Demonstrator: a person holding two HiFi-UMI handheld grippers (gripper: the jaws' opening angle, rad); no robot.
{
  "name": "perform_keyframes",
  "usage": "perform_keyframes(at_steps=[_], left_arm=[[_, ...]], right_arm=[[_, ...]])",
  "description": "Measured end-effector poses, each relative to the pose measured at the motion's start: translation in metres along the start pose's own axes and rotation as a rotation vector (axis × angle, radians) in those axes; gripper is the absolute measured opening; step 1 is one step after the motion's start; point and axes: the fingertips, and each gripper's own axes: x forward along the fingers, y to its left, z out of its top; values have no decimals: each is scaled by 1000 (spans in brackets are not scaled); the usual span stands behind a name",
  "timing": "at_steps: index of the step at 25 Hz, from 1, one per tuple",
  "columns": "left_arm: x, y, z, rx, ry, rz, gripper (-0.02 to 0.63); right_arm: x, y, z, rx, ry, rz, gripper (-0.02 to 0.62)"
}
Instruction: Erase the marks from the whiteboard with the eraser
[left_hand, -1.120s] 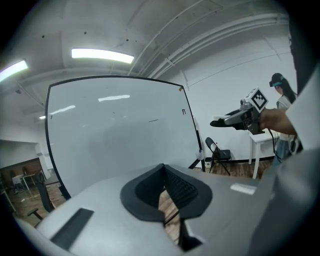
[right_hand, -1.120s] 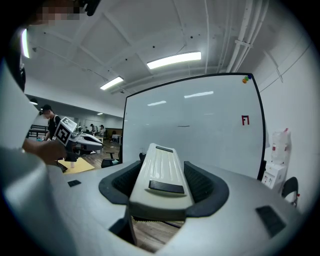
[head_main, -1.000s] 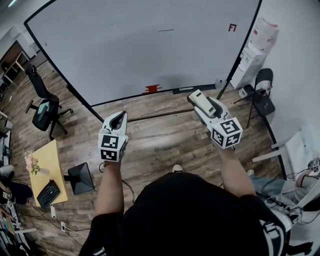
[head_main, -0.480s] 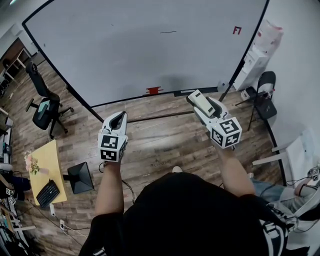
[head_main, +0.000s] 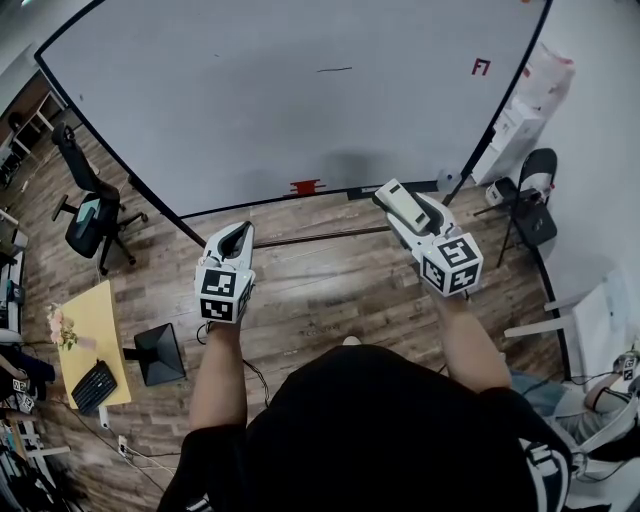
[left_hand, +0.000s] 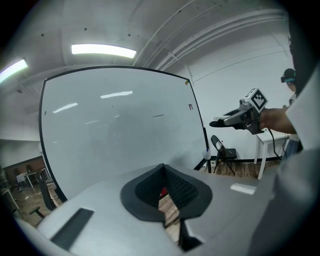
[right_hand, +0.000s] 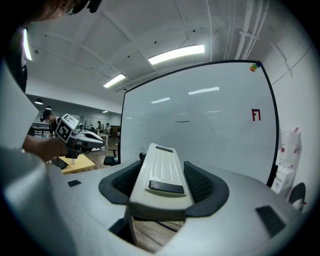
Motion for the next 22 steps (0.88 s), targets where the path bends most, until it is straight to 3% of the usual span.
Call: perform_keyframes(at_steps=[22], left_arm=[[68,-11,17,-15,41,25,11]], right_arm=[[43,-62,-1,-12,-3,73,261]])
